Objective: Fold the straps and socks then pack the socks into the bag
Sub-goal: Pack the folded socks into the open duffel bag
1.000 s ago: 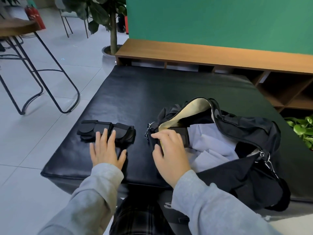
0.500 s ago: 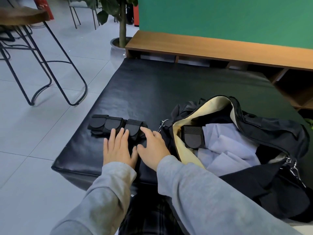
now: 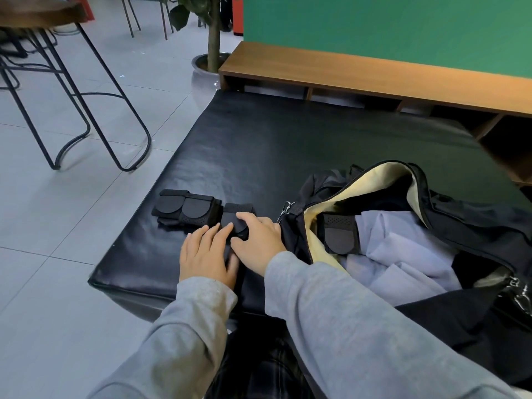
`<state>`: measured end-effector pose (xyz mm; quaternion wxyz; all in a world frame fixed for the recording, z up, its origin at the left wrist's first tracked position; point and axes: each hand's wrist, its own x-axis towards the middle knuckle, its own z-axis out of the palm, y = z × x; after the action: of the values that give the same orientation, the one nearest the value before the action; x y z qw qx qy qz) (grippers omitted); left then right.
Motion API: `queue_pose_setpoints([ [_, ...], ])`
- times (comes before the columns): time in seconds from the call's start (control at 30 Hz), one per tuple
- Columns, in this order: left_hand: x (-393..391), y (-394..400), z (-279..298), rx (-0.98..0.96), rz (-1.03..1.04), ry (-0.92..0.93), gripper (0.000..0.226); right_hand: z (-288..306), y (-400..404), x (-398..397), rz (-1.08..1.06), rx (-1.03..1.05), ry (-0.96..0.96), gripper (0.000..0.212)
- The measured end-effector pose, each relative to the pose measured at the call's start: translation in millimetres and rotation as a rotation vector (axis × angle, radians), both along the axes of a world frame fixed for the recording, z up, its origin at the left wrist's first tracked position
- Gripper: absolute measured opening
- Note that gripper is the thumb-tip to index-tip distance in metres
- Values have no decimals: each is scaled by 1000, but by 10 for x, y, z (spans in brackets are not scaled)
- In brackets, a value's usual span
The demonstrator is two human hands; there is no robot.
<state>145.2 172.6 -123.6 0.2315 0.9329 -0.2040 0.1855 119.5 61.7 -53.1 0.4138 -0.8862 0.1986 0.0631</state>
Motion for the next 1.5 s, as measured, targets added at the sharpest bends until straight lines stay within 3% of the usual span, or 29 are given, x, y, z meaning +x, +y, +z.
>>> queue_pose_setpoints([
  [0.37,-45,17,76,-74,-52,141,42,31,44,-101,-171,112,-209,21],
  [0.73,-43,37,75,-130,-105,163,46,302,-46,-433,-106,4,-402,30],
  [0.97,-101,19,104,-77,-143,226,44,469,-407,-901,-276,3,-569,39],
  [1.07,-194,-24,97,-40,-231,200,54,487,-594,-1168,-357,45,-564,50],
  [1.2,-480,-247,115,-64,-344,151,64,494,-828,-1538,-390,28,-484,43],
  [1.37,-830,-516,278,-140,-611,10,61,495,-1057,-1836,-457,65,-451,38],
  [1.5,-926,-572,390,-122,-675,-40,55,454,-1133,-1920,-477,105,-449,43],
])
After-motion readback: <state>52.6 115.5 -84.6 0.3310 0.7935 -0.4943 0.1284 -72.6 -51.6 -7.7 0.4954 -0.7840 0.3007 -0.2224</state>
